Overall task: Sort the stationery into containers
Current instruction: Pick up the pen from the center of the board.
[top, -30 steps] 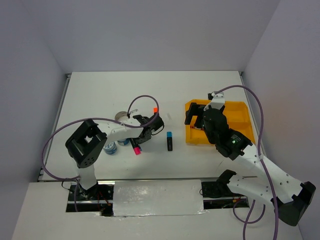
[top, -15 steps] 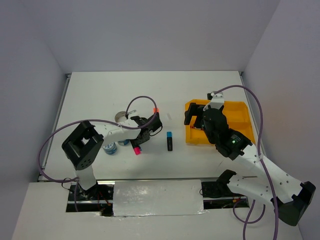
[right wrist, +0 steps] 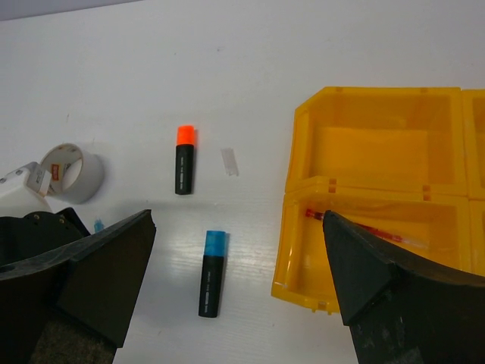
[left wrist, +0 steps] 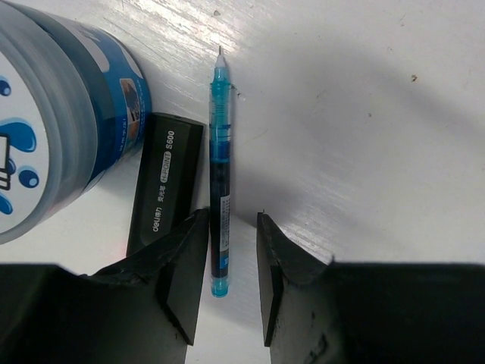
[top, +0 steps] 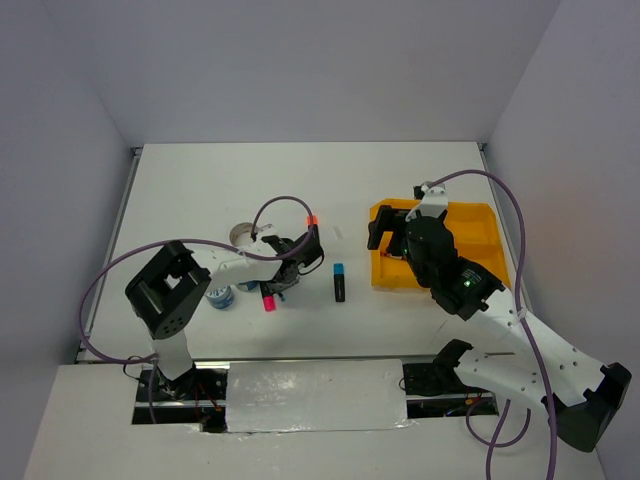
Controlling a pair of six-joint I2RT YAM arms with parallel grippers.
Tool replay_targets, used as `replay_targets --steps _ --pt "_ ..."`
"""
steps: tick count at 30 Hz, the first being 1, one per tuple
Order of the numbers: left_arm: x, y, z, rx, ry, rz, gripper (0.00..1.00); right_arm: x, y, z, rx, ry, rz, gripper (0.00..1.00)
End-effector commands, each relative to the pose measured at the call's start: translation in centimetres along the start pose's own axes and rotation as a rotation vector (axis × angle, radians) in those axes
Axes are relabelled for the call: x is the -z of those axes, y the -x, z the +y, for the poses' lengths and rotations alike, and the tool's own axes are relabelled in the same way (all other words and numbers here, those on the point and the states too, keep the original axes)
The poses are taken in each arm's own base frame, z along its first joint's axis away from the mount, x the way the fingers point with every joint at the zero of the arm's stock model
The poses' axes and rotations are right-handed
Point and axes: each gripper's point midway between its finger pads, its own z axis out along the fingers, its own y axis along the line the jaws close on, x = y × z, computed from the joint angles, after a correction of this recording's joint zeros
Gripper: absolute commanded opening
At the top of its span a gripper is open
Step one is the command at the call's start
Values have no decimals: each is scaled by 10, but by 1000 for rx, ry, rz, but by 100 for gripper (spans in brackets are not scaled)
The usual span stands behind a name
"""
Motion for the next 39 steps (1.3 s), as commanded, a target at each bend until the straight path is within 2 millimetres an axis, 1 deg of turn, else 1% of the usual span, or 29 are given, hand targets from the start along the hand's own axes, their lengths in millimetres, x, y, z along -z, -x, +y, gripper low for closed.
replay_targets --steps 1,5,6,7,11,12,14,17,18,20,21,22,23,24,25,26,27,28,29,30,31,32,33,34,35,36,37,38,39 --pt "-7 -7 4 15 16 22 44 -2 7 6 -4 28 -28 98" --pt "-16 -15 3 3 20 47 41 -8 5 16 -4 89 -6 98" --pt "-17 -15 2 2 21 52 39 -8 2 22 -7 127 10 98" --pt "-20 -18 3 -5 30 58 37 -10 5 21 -18 133 5 98" --pt "-23 -21 3 1 25 77 16 -10 10 22 -20 148 2 98" --pt "-24 -22 6 1 25 80 7 -9 10 22 -17 152 5 98" --pt "-25 -23 4 3 10 87 0 -10 13 20 -16 153 4 98" --pt "-22 -22 5 -6 -3 87 0 -13 8 24 -19 186 26 99" --pt "-18 -19 3 -9 -20 81 0 -16 8 22 -20 188 31 98" --pt "-11 -14 2 -36 -53 65 0 -26 -4 30 -5 219 91 98" --pt "0 -5 -2 -34 -91 38 0 -31 -10 28 5 210 123 98" --pt "6 -1 -3 -65 -117 20 0 -35 -8 32 10 210 135 98" --pt "14 4 -6 -80 -151 -11 0 -48 -22 32 27 189 192 98" --pt "29 14 -9 -71 -203 -42 0 -53 -29 32 35 177 224 98" --pt "38 19 -9 -104 -229 -67 0 -66 -34 34 50 161 261 98" --pt "55 27 -14 -105 -303 -104 0 -72 -38 36 60 159 282 98" --pt "64 31 -15 -171 -348 -128 0 -77 -33 41 75 161 286 98" --pt "74 34 -17 -195 -389 -142 0 -92 -48 39 95 137 339 98" --pt "94 38 -18 -204 -457 -165 0 -99 -52 41 112 132 362 98" --pt "105 41 -17 -219 -487 -179 0 -105 -59 41 139 126 392 97" --pt "114 43 -14 -271 -516 -196 0 -122 -64 45 154 117 421 97" --pt "134 48 -12 -281 -578 -217 0 -131 -68 45 167 111 444 97" --pt "143 50 -7 -303 -601 -222 0 -136 -75 45 184 100 477 96" --pt "154 49 -5 -357 -641 -224 0 -152 -78 47 205 88 493 95" --pt "164 49 -1 -380 -673 -227 0 -159 -81 46 216 75 505 94" --pt "179 52 10 -413 -708 -242 0 -167 -74 49 221 74 499 94" --pt "187 50 15 -437 -734 -232 0 -177 -89 45 232 55 538 93" --pt "205 56 22 -431 -782 -251 0 -182 -92 43 238 49 553 91" --pt "208 54 33 -476 -777 -243 0 -190 -102 46 256 67 578 89"
